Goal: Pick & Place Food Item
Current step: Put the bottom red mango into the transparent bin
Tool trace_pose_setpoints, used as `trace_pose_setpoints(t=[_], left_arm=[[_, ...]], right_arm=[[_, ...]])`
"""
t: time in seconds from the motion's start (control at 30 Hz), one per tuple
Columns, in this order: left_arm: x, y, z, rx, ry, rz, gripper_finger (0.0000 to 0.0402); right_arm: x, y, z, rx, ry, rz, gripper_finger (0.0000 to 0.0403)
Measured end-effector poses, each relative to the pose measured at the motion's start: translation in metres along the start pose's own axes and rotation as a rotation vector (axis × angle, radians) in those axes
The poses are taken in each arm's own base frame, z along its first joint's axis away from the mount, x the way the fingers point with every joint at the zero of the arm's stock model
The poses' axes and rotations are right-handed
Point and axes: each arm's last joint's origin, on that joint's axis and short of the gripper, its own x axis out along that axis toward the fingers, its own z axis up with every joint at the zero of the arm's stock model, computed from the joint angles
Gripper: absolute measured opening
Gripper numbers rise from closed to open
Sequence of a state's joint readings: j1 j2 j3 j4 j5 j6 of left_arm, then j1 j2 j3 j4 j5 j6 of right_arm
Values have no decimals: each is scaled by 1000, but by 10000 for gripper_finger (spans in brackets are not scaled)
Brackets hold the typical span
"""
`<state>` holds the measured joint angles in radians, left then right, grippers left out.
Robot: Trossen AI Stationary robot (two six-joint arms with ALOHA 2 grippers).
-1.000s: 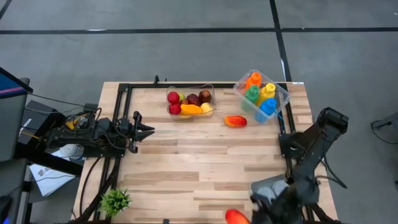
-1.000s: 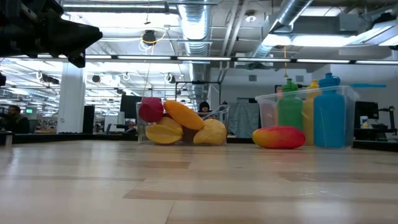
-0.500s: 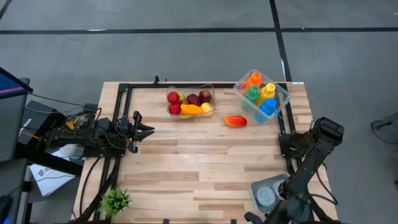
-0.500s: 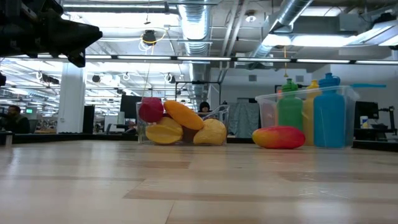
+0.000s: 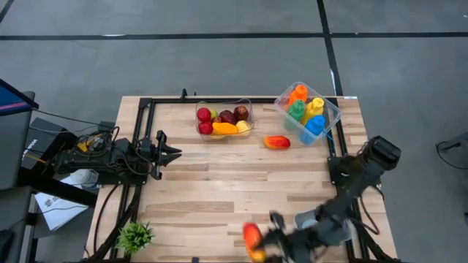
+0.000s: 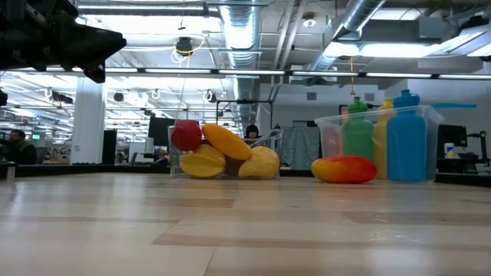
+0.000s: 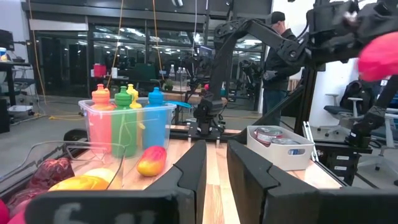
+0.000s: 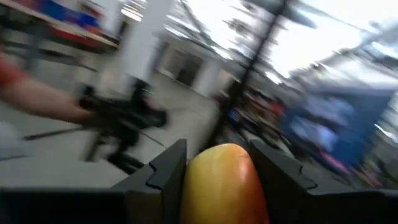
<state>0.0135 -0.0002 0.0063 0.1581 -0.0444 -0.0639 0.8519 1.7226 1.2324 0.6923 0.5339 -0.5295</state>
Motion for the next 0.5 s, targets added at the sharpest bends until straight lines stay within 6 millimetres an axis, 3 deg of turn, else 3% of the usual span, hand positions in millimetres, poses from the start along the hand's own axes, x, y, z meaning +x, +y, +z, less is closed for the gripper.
trace_pose_setpoints(t=[0.27,0.5], left_arm=[[0,0,0,0,0,0,53],[0,0,0,0,0,0,53]], right_arm=[[37,-90,-53,58,199,-366,161],[43,-195,-120,77,424,-614,159]])
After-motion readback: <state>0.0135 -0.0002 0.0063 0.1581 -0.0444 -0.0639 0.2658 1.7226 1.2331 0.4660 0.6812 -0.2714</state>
